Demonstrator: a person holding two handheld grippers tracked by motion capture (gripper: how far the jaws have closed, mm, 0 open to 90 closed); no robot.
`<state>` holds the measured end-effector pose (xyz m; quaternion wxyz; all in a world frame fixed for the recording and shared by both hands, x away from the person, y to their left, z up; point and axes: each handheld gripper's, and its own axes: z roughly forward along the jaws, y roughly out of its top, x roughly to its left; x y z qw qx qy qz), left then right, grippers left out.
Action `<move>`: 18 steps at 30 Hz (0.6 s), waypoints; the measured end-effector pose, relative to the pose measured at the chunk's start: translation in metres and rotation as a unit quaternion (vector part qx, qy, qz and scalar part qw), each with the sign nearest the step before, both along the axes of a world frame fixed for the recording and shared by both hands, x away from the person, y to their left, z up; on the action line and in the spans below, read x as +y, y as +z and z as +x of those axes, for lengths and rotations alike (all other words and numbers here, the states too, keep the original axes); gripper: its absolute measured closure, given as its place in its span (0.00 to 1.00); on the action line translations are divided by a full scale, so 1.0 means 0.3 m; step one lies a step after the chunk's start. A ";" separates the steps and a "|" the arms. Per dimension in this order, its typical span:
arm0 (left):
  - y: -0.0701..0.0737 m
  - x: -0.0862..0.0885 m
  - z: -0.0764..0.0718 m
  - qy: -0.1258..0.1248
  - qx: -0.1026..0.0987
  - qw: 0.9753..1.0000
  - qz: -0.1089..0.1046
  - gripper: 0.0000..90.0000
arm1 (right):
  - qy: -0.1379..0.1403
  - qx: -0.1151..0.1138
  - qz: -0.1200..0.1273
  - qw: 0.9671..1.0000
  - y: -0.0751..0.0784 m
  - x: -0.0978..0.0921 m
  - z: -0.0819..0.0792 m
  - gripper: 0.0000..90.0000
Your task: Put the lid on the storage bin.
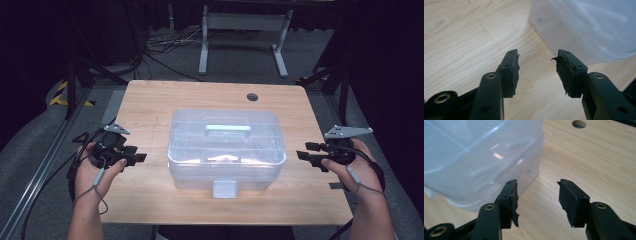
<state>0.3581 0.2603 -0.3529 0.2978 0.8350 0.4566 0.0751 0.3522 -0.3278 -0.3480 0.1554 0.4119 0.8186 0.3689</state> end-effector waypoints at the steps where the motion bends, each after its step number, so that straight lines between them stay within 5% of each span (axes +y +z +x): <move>1: 0.000 0.000 0.000 0.000 0.000 1.000 0.000 0.58 | 0.000 0.000 0.000 1.000 0.000 0.000 0.000 0.54; 7: -0.041 0.030 0.024 0.023 -0.022 0.999 0.008 0.53 | -0.024 -0.022 -0.011 0.999 -0.036 -0.065 0.038 0.48; 18: -0.102 0.026 0.055 0.038 -0.030 0.998 0.040 0.49 | -0.079 -0.010 0.012 0.997 -0.144 -0.140 0.107 0.43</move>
